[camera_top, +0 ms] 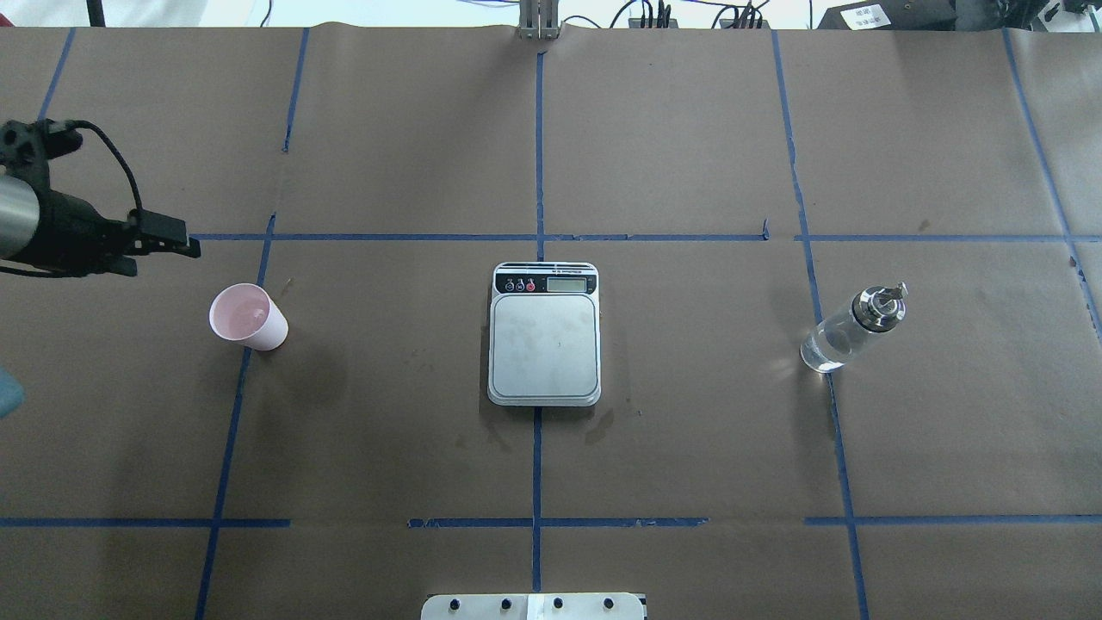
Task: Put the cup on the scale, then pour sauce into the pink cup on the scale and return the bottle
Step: 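Reach the left gripper to the pink cup and grasp it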
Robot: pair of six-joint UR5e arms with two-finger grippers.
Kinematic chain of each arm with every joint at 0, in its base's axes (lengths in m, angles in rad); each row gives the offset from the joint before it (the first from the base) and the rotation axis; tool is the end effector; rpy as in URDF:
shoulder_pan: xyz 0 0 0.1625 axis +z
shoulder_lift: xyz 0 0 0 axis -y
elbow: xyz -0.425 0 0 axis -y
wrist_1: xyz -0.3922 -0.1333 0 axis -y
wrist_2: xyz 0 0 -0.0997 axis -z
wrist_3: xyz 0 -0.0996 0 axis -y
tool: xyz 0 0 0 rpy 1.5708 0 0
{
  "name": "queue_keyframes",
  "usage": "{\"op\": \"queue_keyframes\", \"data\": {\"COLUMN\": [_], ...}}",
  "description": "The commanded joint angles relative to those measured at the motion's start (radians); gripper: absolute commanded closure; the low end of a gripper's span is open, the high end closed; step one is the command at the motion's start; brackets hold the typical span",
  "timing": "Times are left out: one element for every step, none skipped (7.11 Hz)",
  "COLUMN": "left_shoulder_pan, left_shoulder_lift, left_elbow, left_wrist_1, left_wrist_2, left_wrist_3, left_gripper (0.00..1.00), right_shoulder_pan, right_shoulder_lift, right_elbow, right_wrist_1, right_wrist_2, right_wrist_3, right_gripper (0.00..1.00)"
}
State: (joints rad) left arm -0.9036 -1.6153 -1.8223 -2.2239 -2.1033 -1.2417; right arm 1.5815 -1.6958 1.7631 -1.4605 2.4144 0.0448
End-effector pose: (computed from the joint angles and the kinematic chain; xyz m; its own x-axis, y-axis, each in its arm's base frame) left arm 0.2579 -0.4612 0.4416 0.4772 -0.1559 -0.8648 0.2823 0.9592 -0.0171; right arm 0.0637 -0.4475 0.6054 0.6650 -0.0806 0.7425 -0.0404 0.9888 0.1436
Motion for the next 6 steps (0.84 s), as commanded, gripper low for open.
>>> {"op": "queue_keyframes", "data": {"left_shoulder_pan": [0.110, 0.120, 0.121, 0.143, 0.159, 0.161], "left_shoulder_lift": [0.020, 0.023, 0.026, 0.026, 0.023, 0.021], "left_elbow": [-0.015, -0.002, 0.001, 0.008, 0.009, 0.011], "left_wrist_1": [-0.011, -0.011, -0.008, -0.005, -0.005, -0.005], "left_wrist_2": [0.077, 0.088, 0.104, 0.106, 0.106, 0.106], "left_wrist_3": [-0.099, -0.099, -0.096, -0.096, -0.096, -0.096], "left_gripper": [0.00, 0.01, 0.01, 0.02, 0.02, 0.07], "right_shoulder_pan": [-0.001, -0.001, -0.001, -0.001, -0.001, -0.001], "right_shoulder_lift": [0.001, 0.001, 0.002, 0.002, 0.002, 0.002], "right_elbow": [0.001, 0.001, 0.004, 0.003, 0.001, -0.001], "right_wrist_1": [0.002, 0.002, 0.002, 0.003, 0.003, 0.002], "right_wrist_2": [0.002, 0.005, 0.009, 0.021, 0.022, 0.022], "right_wrist_3": [0.001, 0.001, 0.000, 0.001, 0.000, 0.000], "right_gripper": [0.00, 0.00, 0.00, 0.00, 0.00, 0.00]}}
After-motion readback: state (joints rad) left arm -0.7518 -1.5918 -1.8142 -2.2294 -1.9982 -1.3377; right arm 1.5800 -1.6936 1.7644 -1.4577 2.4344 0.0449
